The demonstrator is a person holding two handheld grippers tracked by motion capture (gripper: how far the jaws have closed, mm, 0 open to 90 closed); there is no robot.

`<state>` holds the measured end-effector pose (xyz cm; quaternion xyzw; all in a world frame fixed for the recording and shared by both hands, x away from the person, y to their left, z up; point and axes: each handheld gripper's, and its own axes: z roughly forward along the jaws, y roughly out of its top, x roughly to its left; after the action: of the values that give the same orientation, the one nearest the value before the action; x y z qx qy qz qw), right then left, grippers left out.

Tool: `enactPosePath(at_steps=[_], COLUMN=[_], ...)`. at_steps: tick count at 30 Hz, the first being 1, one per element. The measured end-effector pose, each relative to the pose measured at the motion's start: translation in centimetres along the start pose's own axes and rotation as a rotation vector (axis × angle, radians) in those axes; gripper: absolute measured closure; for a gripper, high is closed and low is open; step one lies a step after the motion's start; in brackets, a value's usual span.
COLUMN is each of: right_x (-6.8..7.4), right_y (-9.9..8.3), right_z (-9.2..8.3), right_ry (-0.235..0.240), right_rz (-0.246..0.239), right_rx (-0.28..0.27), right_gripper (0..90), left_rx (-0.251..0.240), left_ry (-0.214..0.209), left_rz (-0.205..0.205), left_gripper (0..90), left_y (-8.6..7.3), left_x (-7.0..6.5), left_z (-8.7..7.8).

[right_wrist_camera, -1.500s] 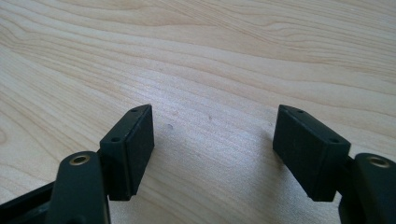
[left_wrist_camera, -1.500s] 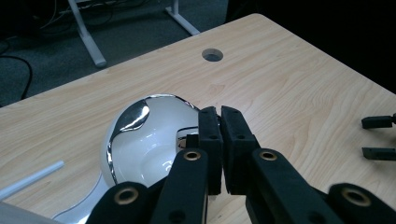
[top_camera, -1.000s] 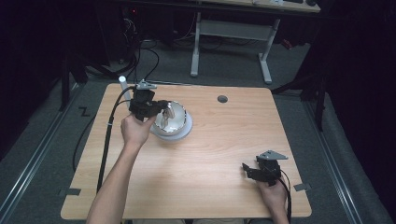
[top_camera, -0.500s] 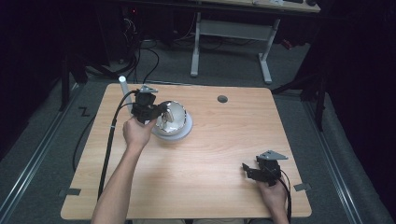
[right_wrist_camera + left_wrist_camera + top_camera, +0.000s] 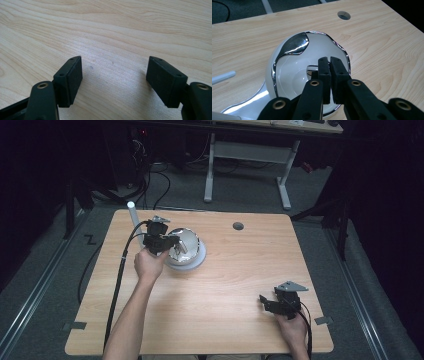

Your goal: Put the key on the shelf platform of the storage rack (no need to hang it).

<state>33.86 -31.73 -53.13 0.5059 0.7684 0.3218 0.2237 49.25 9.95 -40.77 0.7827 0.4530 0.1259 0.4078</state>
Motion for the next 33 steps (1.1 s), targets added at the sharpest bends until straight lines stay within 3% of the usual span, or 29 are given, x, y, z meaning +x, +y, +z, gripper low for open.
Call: enactPosePath(at_steps=[13, 21, 30, 33], right_x=[0.0, 0.0, 0.0, 0.0], right_y=[0.0, 0.0, 0.0, 0.0], right_z=[0.0, 0.0, 0.0, 0.0], right_ry=[0.000, 0.001, 0.001, 0.001], right_rz=[0.000, 0.000, 0.000, 0.000], right_rx=[0.000, 0.000, 0.000, 0.000], right_gripper=[29.6, 29.6, 29.6, 29.6], left_rx=[0.026, 0.005, 0.011, 0.015], left_ry=[0.018, 0.041, 0.048, 0.051], left_rz=[-0.011, -0.016, -0.034, -0.034], left_gripper=[87.4, 86.6, 81.5, 76.1], left_y=[0.0, 0.0, -0.1, -0.1], left_x=[0.1, 0.0, 0.4, 0.4], left_z=[1.4, 2.2, 2.7, 2.7])
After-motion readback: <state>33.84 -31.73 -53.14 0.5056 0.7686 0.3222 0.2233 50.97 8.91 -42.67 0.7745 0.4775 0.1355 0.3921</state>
